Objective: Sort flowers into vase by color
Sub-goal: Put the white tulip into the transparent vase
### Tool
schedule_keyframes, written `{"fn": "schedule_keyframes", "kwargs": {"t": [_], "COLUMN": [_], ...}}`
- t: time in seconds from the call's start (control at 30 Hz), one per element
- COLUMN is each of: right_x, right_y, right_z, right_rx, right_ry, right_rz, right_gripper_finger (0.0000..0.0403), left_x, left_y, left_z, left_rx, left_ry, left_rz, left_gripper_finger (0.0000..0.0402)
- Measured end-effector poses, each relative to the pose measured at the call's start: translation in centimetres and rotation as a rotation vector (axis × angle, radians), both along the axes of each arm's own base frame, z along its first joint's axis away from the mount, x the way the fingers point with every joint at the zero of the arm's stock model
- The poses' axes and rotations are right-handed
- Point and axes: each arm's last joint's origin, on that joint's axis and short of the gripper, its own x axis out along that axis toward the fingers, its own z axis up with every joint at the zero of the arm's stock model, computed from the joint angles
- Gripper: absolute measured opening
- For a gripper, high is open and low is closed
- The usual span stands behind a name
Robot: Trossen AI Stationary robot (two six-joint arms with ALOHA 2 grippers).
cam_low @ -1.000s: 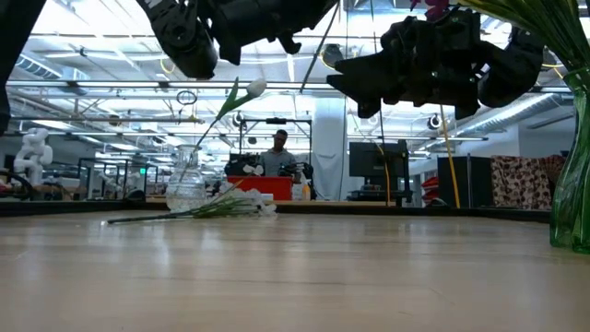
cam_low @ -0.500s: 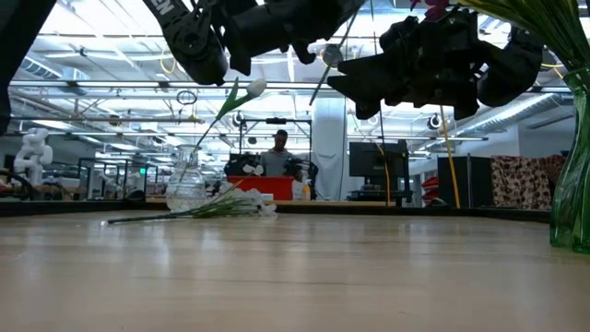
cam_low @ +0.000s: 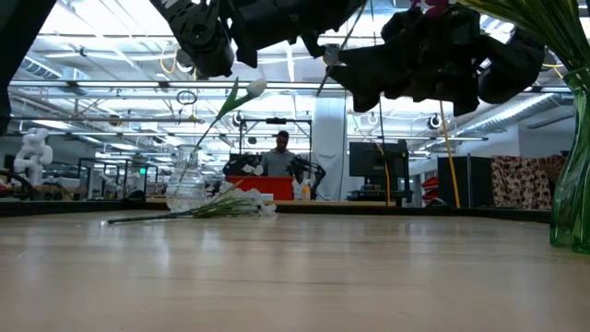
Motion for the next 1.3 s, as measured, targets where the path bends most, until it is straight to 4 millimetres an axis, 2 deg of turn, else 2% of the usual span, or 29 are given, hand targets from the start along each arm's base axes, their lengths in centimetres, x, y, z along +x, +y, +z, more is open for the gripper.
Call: {"fn": "schedule_keyframes", "kwargs": {"t": [0.3,0.43,0.73,0.83,1.03,1.3], "right_x": [0.1,0.1,0.1,0.1,0.1,-0.1], "right_y": [0.2,0.2,0.2,0.2,-0.1,-1.1], "right_z": [0.1,0.1,0.1,0.1,-0.3,-0.9], "right_rx": [-0.015,-0.030,-0.055,-0.057,-0.050,-0.035], "right_ry": [-0.002,-0.007,-0.015,-0.014,0.021,0.093], "right_rz": [-0.001,-0.002,-0.003,-0.005,-0.031,-0.068], "right_gripper_finger": [0.0175,0.0135,0.0014,0.0006,0.0003,0.0001], "left_x": [0.2,0.2,0.2,0.2,0.3,0.7], "left_y": [0.0,0.0,0.0,-0.2,-0.2,-0.1], "left_z": [-0.1,-0.1,-0.1,-0.1,-0.3,-1.1], "left_rx": [-0.001,-0.003,0.003,0.008,0.006,0.001], "left_ry": [0.023,0.025,0.031,0.031,0.050,0.138], "left_rz": [0.004,0.004,-0.009,-0.023,-0.023,-0.020], "left_gripper_finger": [0.0001,0.0001,0.0001,0.0004,0.0048,0.0148]}}
